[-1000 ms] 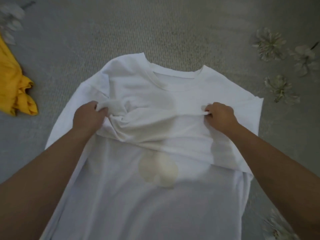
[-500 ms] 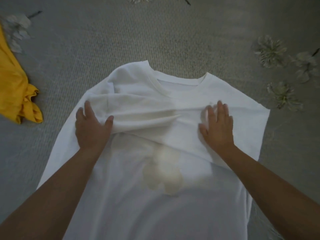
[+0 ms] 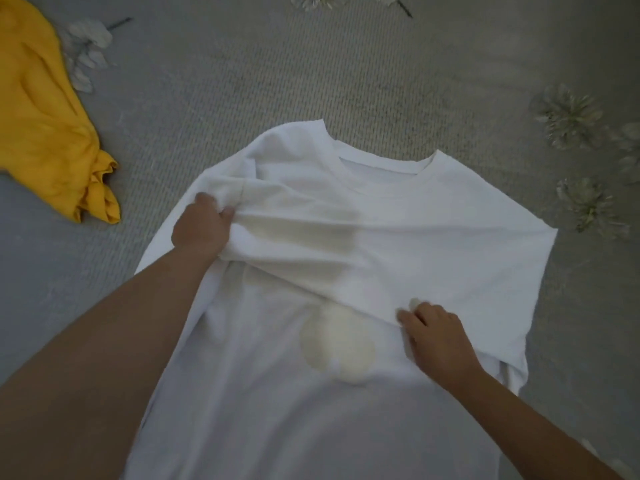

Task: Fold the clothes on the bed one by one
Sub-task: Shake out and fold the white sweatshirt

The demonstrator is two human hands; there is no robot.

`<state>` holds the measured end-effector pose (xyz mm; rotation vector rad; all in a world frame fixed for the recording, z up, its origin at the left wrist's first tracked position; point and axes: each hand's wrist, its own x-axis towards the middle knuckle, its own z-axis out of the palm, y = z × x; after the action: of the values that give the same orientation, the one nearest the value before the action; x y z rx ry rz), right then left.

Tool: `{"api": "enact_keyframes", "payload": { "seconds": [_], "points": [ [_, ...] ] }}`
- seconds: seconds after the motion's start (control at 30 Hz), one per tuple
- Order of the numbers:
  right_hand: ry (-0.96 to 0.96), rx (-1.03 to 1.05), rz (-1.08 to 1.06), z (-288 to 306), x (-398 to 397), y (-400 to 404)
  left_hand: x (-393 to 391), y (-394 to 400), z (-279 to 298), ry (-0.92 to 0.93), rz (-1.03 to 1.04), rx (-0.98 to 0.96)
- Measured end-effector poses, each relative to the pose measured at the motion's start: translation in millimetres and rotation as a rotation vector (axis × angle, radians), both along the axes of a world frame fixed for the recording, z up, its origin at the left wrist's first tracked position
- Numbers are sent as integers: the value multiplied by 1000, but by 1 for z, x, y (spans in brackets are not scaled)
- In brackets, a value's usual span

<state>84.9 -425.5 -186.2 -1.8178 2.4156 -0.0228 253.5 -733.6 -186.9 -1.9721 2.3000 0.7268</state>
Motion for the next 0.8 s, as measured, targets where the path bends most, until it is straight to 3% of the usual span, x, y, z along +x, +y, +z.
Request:
{"api": "enact_keyframes", "payload": {
  "seconds": [0.13,0.2,0.27,0.37,0.47,0.6,0.8],
  "points": [
    [-40,176,-60,3,9,6,21,5,3,206,135,-45],
    [-77,174,-70,7,17,6,49,16,8,227,41,-144],
    [-106,173,-56,12,31,4,84,39,9,121,-113,-165],
    [-92,143,25,13,63,-8,141,80,6,-186,-344,-32],
    [-122,165,87,12,106,-31,186,111,5,-386,-312,83],
    [-179,238,128,3,157,-49,215,107,17,-150,74,32],
    [-232,247,45,8,183,-61,243,0,54,145,236,-218]
  ]
}}
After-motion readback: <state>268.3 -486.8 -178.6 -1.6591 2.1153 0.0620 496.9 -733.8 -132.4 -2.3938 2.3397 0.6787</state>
